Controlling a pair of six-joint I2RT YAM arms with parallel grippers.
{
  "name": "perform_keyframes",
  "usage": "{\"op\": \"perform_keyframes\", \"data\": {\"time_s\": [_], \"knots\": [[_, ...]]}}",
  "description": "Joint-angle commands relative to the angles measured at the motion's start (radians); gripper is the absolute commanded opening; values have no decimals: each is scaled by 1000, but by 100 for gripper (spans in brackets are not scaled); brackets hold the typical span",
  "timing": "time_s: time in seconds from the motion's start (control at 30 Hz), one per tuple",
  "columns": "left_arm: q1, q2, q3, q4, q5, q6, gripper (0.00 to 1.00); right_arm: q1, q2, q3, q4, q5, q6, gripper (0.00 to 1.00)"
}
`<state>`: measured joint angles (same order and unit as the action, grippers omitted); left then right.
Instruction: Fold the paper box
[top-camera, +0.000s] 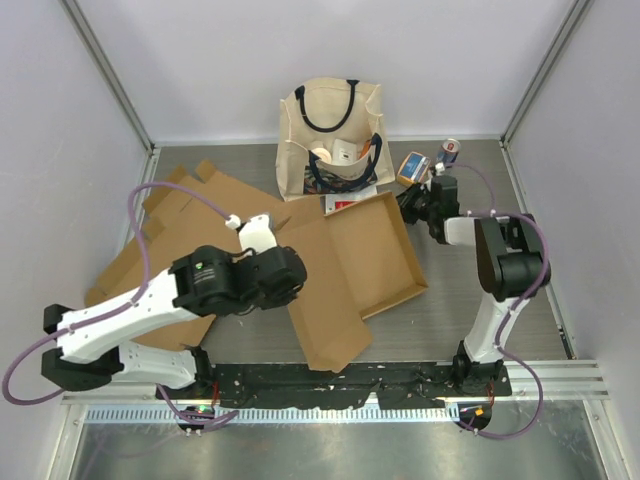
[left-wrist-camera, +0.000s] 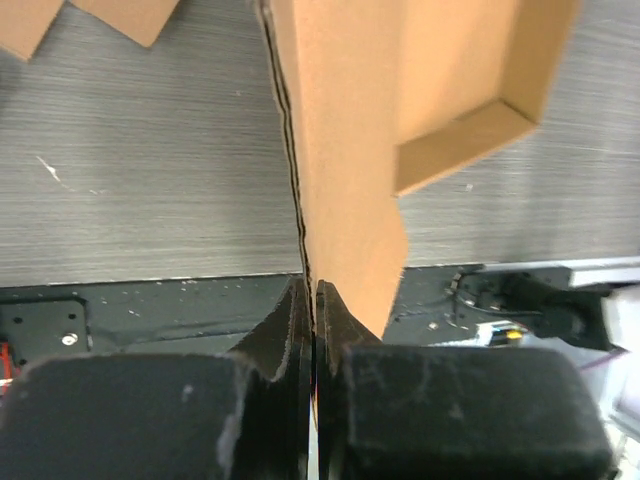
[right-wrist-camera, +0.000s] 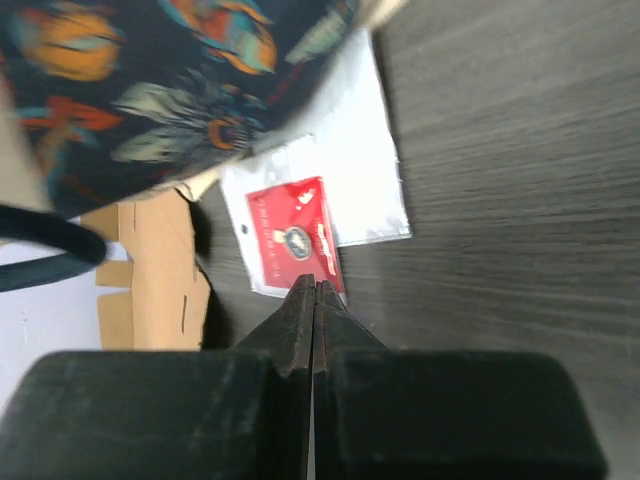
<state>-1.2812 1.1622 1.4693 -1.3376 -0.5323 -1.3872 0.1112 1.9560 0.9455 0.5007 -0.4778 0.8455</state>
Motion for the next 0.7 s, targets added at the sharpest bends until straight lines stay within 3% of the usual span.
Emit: {"op": "perform_keyframes", "data": {"time_s": [0.0, 0.07, 0.13, 0.17, 0.2, 0.3, 0.37, 0.4, 0.5, 0.67], "knots": [[31, 18, 3, -324, 20, 106, 0, -10, -186, 16, -115, 99, -144, 1], [31, -48, -39, -322, -13, 70, 0, -10, -152, 70, -209, 84, -227, 4], [51, -111, -105, -324, -18, 34, 0, -4, -112, 154, -292, 70, -247, 17], [69, -163, -121, -324, -15, 21, 0, -1, -91, 163, -289, 62, -247, 20], [91, -191, -135, -322, -17, -2, 0, 8, -82, 168, -266, 64, -244, 30], [98, -286, -161, -324, -50, -36, 0, 24, -46, 177, -231, 70, -238, 49], [98, -343, -188, -324, -67, -47, 0, 50, -26, 188, -229, 91, -246, 55], [98, -404, -204, -324, -75, -59, 0, 62, -10, 200, -240, 128, -252, 62], [98, -527, -273, -324, -89, -107, 0, 88, 12, 213, -249, 226, -273, 72], [98, -573, -264, -324, -87, -141, 0, 84, 55, 248, -255, 255, -316, 73]]}}
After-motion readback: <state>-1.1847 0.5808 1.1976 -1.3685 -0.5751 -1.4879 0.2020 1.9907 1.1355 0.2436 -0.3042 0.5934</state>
